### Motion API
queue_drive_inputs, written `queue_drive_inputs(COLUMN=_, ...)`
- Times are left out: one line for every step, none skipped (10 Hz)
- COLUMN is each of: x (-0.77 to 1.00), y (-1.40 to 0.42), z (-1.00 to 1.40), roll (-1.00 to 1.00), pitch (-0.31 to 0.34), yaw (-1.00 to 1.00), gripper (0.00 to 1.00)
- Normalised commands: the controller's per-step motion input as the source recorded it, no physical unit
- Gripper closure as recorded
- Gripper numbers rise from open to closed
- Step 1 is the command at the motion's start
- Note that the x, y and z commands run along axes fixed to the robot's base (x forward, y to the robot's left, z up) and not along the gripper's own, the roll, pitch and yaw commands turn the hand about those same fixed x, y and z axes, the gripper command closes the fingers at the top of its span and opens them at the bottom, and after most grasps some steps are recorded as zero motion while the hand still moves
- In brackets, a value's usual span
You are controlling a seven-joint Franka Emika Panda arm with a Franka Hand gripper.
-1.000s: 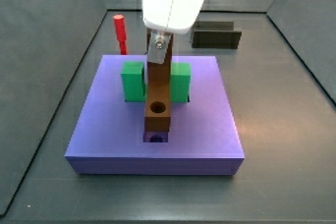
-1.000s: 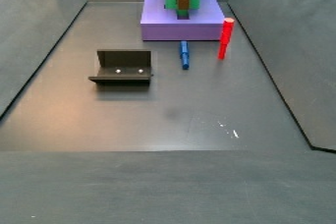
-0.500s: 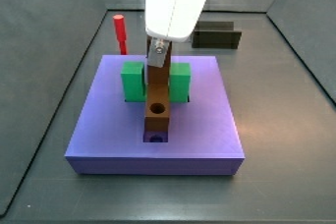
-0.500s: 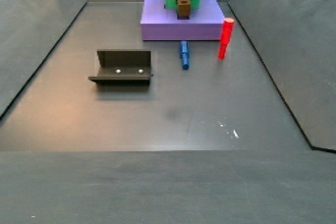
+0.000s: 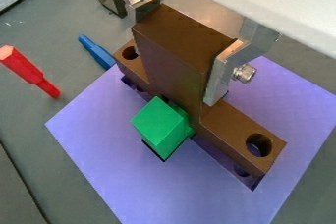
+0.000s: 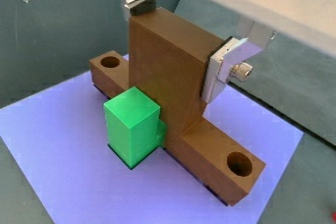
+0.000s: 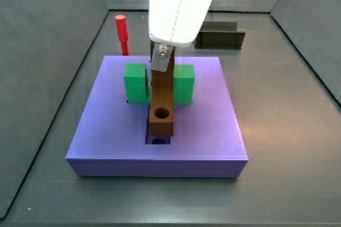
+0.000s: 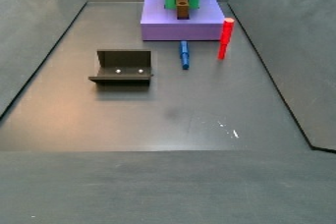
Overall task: Pick up the brown object. Move up. Place the brown object on the fixture. Regrasp the brown object. Move to above the board. Insert the brown object.
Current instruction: Insert the brown object.
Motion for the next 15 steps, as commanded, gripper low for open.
queue_drive_inputs(x=-0.15, y=-0.17, z=0.11, roll=0.00, pitch=-0.023, yaw=0.00, gripper=1.00)
queue_drive_inputs(x=-0.07, y=-0.11, z=0.05, roll=0.00, pitch=-0.014, yaw=0.00, gripper=1.00)
queue_drive_inputs(x=-0.03, y=0.00, z=0.00, roll=0.00, pitch=-0.021, yaw=0.00, gripper=1.00)
queue_drive_inputs(x=0.00, y=0.01, z=-0.01, roll=0.00, pitch=-0.020, yaw=0.00, gripper=1.00)
queue_drive_inputs(x=0.00, y=0.03, z=-0.04, roll=0.03, pitch=-0.027, yaw=0.03, gripper=1.00)
queue_drive_inputs(x=0.00, y=0.00, z=-0.13, roll=0.03, pitch=-0.039, yaw=0.05, gripper=1.00)
queue_drive_inputs(x=0.00, y=0.00, z=-0.24, roll=0.05, pitch=-0.069, yaw=0.03, gripper=1.00)
queue_drive_inputs(x=0.00, y=0.00, z=-0.29, roll=0.04, pitch=-0.066, yaw=0.03, gripper=1.00)
queue_drive_inputs(x=0.00, y=0.00, z=-0.27, roll=0.04, pitch=-0.056, yaw=0.03, gripper=1.00)
queue_drive_inputs(x=0.00, y=0.00, z=-0.31, roll=0.02, pitch=-0.064, yaw=0.01, gripper=1.00)
queue_drive_inputs(x=0.00, y=0.00, z=-0.29, roll=0.00, pitch=-0.063, yaw=0.00, gripper=1.00)
queue_drive_inputs(x=0.00, y=0.00, z=-0.23, roll=0.00, pitch=-0.057, yaw=0.00, gripper=1.00)
queue_drive_inputs(x=0.02, y=0.00, z=-0.21, roll=0.00, pitch=-0.049, yaw=0.00, gripper=1.00)
queue_drive_inputs(x=0.00, y=0.00, z=-0.46, roll=0.00, pitch=-0.139, yaw=0.00, gripper=1.00)
queue_drive_inputs(x=-0.07, y=0.00, z=-0.63, roll=0.00, pitch=-0.189, yaw=0.00, gripper=1.00)
